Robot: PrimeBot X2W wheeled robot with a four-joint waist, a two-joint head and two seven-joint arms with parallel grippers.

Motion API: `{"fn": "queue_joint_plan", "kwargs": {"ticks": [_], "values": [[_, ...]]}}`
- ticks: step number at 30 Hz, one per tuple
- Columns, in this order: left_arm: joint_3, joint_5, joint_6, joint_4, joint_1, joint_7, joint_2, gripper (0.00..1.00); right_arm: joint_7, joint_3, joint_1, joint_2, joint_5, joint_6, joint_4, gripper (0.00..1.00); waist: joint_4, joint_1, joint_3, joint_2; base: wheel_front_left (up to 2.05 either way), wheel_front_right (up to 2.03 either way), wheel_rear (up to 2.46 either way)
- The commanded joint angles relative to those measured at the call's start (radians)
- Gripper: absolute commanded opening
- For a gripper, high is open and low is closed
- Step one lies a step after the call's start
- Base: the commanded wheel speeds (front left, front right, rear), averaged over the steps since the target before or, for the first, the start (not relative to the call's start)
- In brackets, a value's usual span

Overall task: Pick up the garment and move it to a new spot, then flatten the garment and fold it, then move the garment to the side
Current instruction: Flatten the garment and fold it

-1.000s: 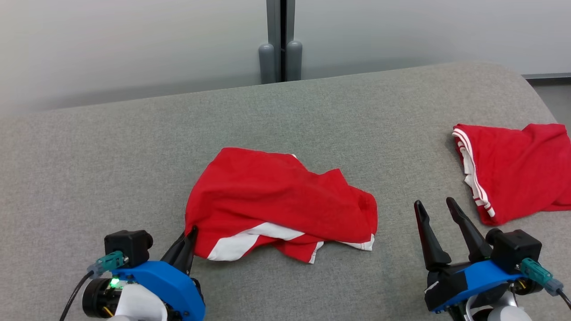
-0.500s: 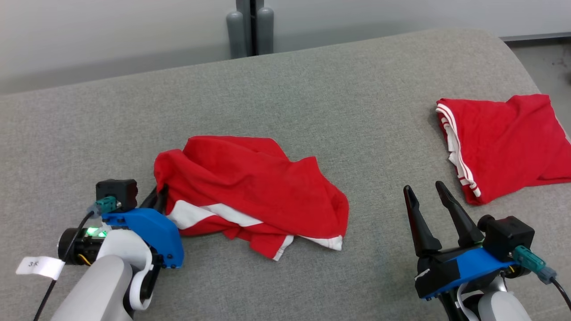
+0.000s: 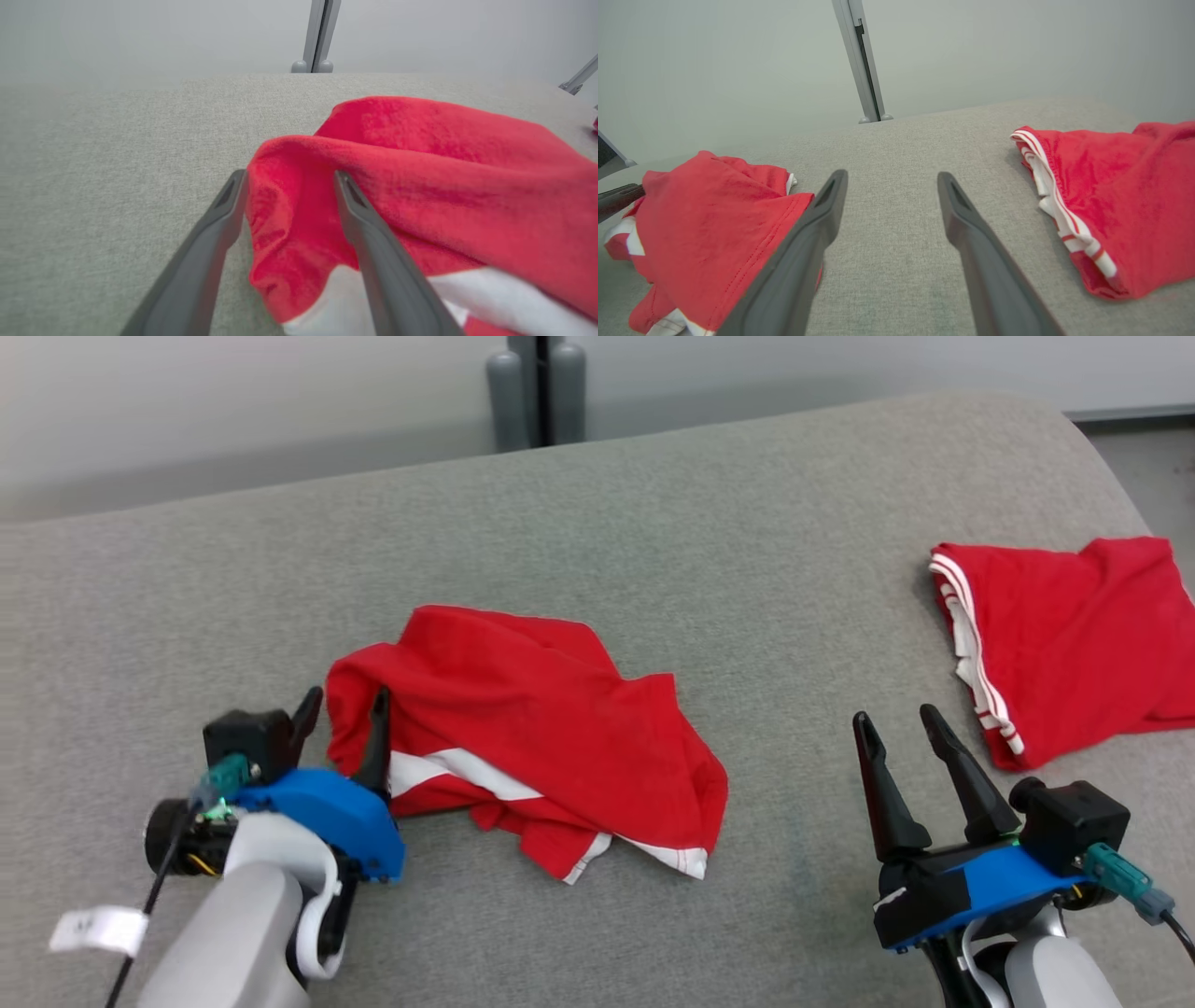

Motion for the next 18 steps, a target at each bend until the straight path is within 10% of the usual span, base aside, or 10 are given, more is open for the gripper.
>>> {"fn": "queue_joint_plan", "kwargs": {"ticks": [1, 18], "values": [[0.000, -0.003, -0.010, -0.012, 0.018, -0.021, -0.003, 1.00, 0.004, -0.001, -0.005, -0.001, -0.007, 0.001, -0.006, 1.00, 0.007, -0.0001, -0.005, 0.0000, 0.00, 0.00, 0.00], [0.104, 0.028, 0.029, -0.277, 0.275, -0.204, 0.026, 1.00, 0.217, 0.086, 0.056, -0.002, 0.064, 0.001, 0.026, 1.00, 0.121, -0.0001, -0.080, 0.0000, 0.00, 0.00, 0.00]]}}
